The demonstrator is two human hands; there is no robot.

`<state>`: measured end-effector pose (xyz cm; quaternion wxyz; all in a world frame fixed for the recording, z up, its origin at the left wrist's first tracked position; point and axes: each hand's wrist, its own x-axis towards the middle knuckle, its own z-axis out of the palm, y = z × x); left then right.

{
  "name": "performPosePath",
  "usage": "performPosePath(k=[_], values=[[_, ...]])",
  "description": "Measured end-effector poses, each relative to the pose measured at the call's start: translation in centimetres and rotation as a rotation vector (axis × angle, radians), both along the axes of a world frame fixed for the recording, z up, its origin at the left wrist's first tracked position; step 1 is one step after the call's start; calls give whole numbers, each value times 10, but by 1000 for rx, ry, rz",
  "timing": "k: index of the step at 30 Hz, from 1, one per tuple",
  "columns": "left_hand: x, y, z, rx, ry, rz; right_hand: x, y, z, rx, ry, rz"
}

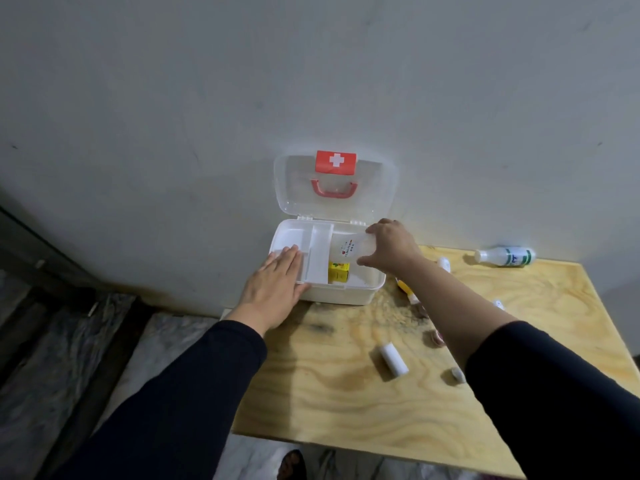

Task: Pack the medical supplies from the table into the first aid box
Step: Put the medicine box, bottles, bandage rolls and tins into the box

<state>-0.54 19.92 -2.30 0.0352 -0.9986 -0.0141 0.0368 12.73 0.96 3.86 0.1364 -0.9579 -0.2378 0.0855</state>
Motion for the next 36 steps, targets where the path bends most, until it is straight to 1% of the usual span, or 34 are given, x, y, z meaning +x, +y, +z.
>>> performPosePath(k=[4, 7, 15, 17, 21, 25, 28, 31, 34, 36], values=[[0, 1, -2, -29, -28, 0, 2, 18, -18, -14, 70, -20], [-1, 1, -3, -28, -36, -12, -1, 28, -32, 17, 128, -42], [-2, 0, 0, -14, -34, -5, -8, 46, -37, 85, 150, -42], [-2, 1, 1, -13, -30, -3, -7, 35, -30, 128, 141, -44], [-3, 1, 1, -4, -20, -2, -10, -7, -15, 246, 19, -98], [-3, 0, 2, -5, -6, 12, -15, -63, -16, 278, -34, -270], [-3, -1, 2, 4, 2, 20, -19, -102, -31, 219, -13, -405], [-3, -1, 1, 6, 12, 27, -24, -128, -47, 221, 37, -500], [-2, -1, 1, -7, 13, 28, -31, -132, -59, 253, 58, -532], [-2, 0, 1, -4, 20, 25, -36, -121, -65, 292, 42, -498]])
